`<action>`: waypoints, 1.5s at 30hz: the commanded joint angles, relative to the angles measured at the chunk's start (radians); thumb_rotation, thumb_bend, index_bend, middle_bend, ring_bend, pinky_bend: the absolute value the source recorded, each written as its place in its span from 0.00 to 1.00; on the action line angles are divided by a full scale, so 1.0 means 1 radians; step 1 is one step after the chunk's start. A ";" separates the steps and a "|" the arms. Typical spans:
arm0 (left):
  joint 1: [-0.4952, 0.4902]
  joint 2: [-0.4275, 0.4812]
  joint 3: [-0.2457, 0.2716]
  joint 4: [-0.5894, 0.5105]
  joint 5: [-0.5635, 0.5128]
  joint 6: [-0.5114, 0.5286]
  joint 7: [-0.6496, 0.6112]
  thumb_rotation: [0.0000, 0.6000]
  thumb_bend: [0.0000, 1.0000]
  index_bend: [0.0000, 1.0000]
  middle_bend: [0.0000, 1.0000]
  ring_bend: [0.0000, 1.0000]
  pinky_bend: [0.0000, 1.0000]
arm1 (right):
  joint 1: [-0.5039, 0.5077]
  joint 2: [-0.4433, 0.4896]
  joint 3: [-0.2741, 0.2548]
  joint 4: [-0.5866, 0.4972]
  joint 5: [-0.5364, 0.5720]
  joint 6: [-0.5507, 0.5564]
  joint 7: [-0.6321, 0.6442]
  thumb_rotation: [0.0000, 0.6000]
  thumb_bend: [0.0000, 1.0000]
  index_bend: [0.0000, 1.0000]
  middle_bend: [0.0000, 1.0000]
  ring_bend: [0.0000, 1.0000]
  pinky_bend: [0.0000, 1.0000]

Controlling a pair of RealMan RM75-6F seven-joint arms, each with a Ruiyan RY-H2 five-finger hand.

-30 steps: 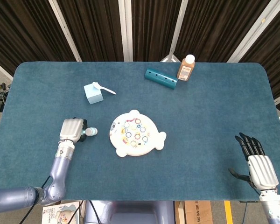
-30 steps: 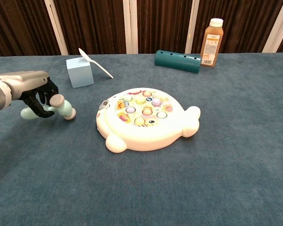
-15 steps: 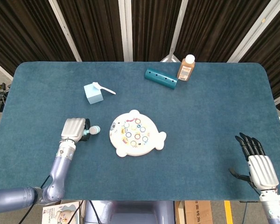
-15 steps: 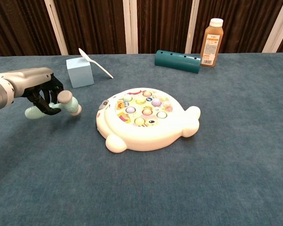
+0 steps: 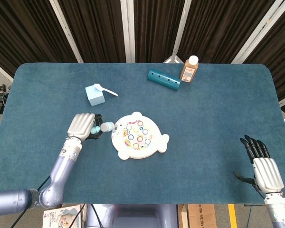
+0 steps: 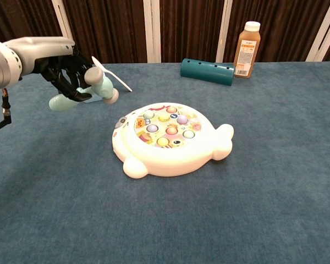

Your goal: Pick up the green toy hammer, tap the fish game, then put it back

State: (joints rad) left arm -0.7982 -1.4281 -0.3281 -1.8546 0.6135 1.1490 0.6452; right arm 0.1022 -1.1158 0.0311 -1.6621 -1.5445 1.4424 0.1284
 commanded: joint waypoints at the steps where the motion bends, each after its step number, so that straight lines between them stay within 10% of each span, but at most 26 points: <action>1: -0.043 0.052 -0.053 -0.060 -0.107 -0.030 0.019 1.00 0.66 0.68 0.55 0.41 0.50 | 0.001 0.000 0.000 -0.002 0.002 -0.002 0.000 1.00 0.19 0.00 0.00 0.00 0.00; 19: -0.305 0.009 -0.100 0.017 -0.484 0.008 0.216 1.00 0.66 0.67 0.55 0.41 0.50 | 0.002 0.004 0.002 -0.007 0.012 -0.012 0.015 1.00 0.18 0.00 0.00 0.00 0.00; 45: -0.446 -0.134 -0.051 0.233 -0.622 -0.037 0.294 1.00 0.67 0.67 0.56 0.42 0.50 | 0.006 0.012 0.004 -0.016 0.029 -0.031 0.043 1.00 0.18 0.00 0.00 0.00 0.00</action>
State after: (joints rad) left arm -1.2431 -1.5610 -0.3806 -1.6227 -0.0074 1.1123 0.9377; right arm 0.1085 -1.1042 0.0354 -1.6785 -1.5154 1.4114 0.1715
